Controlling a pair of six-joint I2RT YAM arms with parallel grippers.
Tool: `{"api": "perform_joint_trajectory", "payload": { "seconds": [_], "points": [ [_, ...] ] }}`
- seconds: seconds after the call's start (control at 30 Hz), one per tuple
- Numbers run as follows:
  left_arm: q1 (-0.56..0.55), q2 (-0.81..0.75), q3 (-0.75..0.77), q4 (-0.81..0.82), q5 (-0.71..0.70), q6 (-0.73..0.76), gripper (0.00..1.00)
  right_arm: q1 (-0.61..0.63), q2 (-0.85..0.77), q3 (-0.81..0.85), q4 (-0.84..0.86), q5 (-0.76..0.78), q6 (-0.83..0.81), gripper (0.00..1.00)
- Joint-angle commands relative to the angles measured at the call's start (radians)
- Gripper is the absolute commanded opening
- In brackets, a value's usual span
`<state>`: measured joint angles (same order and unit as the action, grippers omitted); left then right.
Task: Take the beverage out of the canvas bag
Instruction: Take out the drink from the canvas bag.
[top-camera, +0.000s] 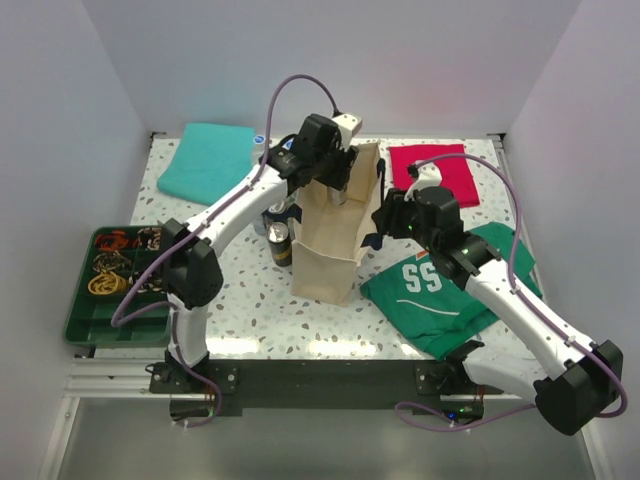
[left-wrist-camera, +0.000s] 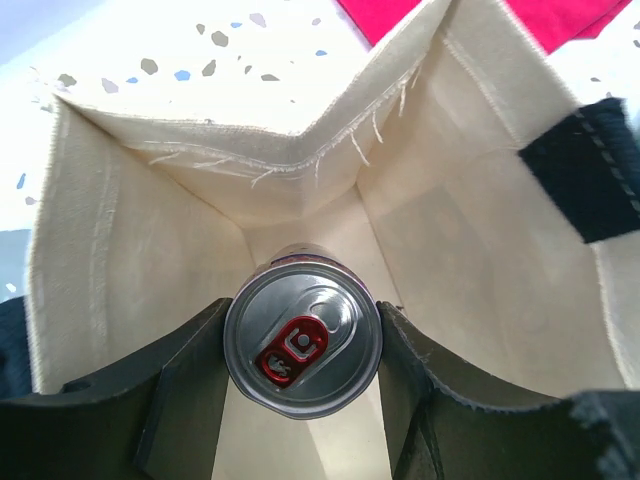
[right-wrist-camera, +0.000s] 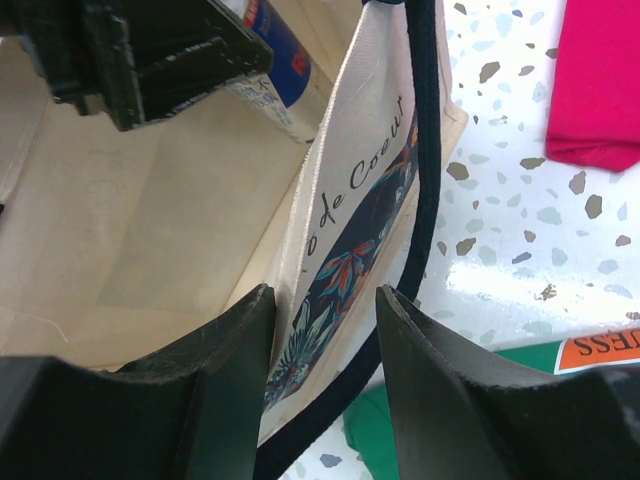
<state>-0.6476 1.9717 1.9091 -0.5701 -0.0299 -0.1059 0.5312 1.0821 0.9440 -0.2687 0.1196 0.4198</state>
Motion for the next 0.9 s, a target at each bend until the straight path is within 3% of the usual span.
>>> {"api": "perform_joint_trajectory", "payload": {
  "seconds": [0.0,0.17,0.47,0.87],
  "points": [
    [-0.007,-0.123,0.071,0.032,0.007,0.031,0.0,0.001,0.004,0.012,0.022,-0.004,0.007,0.47],
    [-0.007,-0.197,0.033,0.029,-0.016,0.037,0.0,0.001,0.015,0.012,0.034,-0.031,0.014,0.38],
    [-0.006,-0.364,-0.136,0.082,-0.142,0.038,0.0,0.001,0.01,0.029,0.033,0.021,0.011,0.0],
    [-0.006,-0.493,-0.232,0.085,-0.269,0.041,0.0,0.003,0.001,0.07,0.01,0.087,-0.021,0.0]
  ]
}}
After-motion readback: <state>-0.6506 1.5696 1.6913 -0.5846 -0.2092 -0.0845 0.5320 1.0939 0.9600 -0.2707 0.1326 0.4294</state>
